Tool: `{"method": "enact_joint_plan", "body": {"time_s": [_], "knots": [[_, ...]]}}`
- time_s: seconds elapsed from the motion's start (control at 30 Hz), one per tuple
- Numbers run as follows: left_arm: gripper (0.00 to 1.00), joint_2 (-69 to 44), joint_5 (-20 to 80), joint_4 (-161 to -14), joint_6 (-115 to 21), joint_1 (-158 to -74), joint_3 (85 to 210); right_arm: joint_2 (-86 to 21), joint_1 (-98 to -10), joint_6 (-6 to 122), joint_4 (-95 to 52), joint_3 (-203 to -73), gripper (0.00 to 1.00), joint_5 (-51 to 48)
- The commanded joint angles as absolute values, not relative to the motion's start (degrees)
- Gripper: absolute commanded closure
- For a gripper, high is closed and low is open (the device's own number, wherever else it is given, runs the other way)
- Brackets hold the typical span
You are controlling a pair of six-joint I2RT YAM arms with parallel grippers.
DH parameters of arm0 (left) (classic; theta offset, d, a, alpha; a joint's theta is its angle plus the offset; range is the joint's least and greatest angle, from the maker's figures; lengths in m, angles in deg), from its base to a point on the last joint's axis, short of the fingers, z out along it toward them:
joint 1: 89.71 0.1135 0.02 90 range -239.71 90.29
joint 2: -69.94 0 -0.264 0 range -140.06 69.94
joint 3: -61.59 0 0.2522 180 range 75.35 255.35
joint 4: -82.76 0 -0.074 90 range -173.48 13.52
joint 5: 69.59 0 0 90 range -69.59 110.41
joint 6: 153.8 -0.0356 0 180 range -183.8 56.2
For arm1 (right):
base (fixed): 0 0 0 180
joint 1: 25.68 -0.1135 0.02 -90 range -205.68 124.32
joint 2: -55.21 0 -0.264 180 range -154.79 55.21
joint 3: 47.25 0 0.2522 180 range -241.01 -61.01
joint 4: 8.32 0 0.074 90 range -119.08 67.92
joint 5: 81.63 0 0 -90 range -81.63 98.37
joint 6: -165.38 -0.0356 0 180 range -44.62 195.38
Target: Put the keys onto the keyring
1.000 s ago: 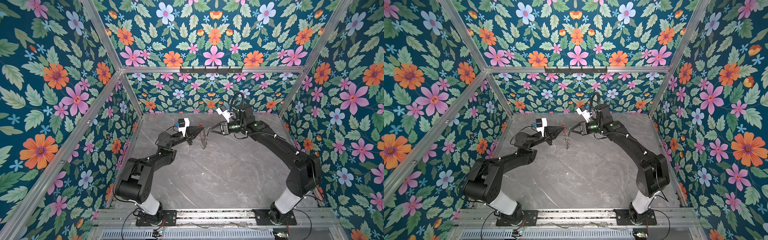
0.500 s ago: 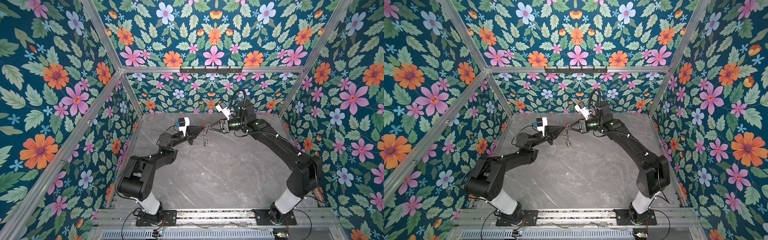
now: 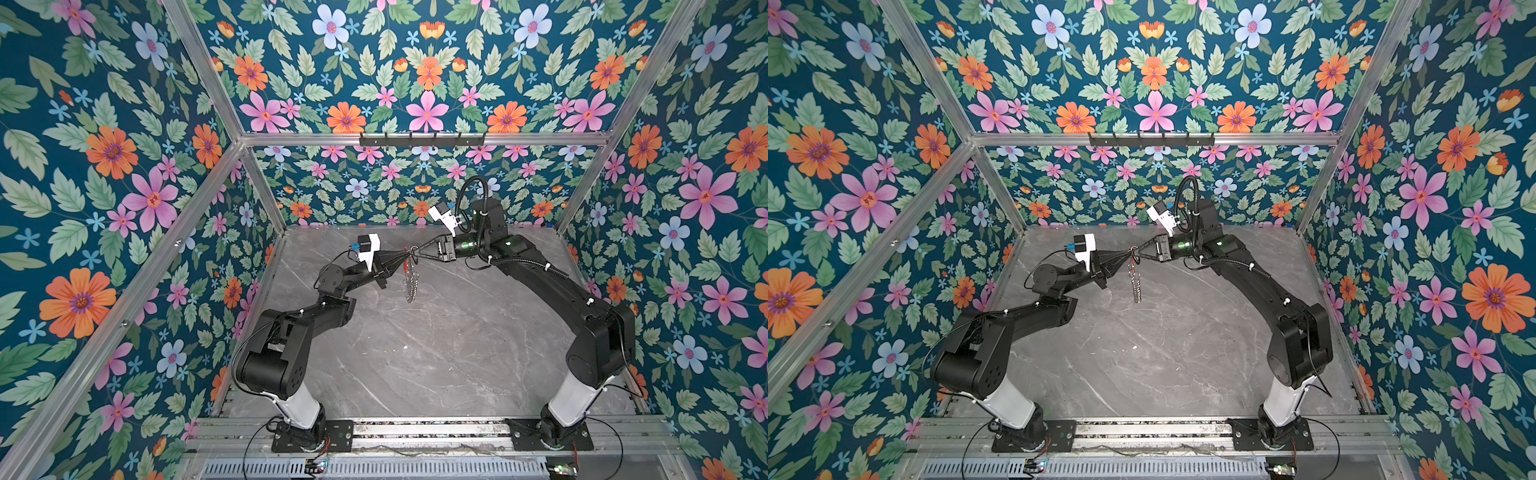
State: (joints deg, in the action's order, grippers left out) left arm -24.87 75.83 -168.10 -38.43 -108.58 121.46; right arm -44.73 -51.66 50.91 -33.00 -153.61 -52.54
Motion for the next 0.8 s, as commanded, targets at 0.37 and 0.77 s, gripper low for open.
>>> {"method": "enact_joint_plan", "body": {"time_s": [0.37,0.77], "knots": [[1.00,-24.84,76.27,-172.68,-37.87,-108.65,121.94,-46.39,-50.73,45.78,-28.63,-152.87,1.00,-53.50],[1.00,-24.63,76.06,-174.78,-36.99,-108.67,122.20,-47.47,-50.22,43.85,-28.46,-152.27,1.00,-54.55]]}}
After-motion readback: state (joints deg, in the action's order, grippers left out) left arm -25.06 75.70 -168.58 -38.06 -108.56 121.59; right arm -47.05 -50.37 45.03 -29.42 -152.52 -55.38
